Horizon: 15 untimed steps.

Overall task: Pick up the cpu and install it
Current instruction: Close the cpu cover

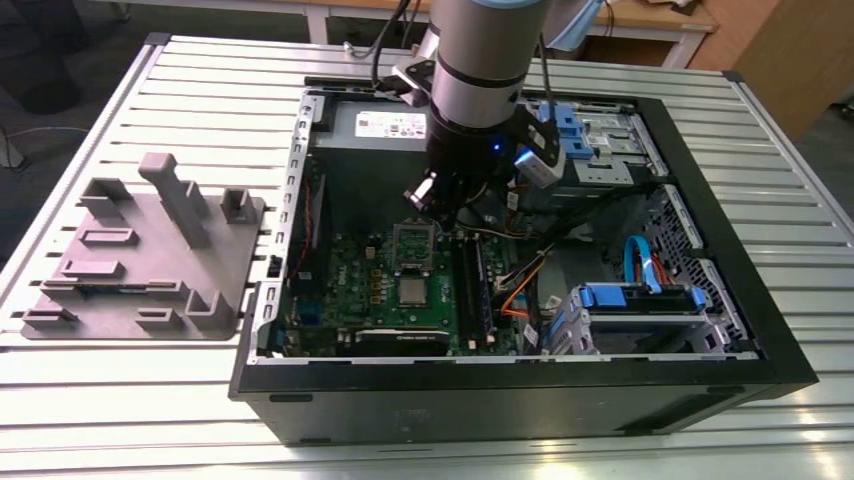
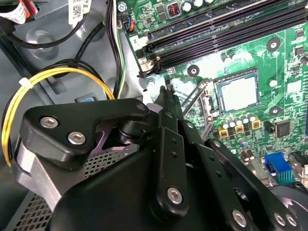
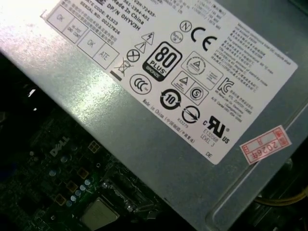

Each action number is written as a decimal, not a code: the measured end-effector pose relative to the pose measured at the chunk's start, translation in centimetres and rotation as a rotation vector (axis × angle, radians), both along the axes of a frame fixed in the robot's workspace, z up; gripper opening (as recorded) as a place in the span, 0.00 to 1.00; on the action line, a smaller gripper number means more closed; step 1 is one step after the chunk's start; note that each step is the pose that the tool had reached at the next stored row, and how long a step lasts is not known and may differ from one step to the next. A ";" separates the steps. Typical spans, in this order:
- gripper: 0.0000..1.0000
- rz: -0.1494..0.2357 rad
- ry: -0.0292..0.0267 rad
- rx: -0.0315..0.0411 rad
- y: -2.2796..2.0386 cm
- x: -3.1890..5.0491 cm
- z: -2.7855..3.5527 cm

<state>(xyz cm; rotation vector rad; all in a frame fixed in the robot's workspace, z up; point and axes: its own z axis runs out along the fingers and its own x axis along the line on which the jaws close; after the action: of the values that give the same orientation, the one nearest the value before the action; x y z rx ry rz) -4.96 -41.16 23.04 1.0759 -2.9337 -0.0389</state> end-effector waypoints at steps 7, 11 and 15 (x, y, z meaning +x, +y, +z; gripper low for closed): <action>0.11 0.035 -0.0002 0.0004 0.00 0.00 0.29; 0.11 0.075 0.0000 0.0001 0.00 -0.07 0.31; 0.11 0.111 0.0000 -0.0001 0.00 -0.15 0.37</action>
<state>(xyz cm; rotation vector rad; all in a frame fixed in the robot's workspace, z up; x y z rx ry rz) -5.12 -41.16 23.41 1.2368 -2.8681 -0.0372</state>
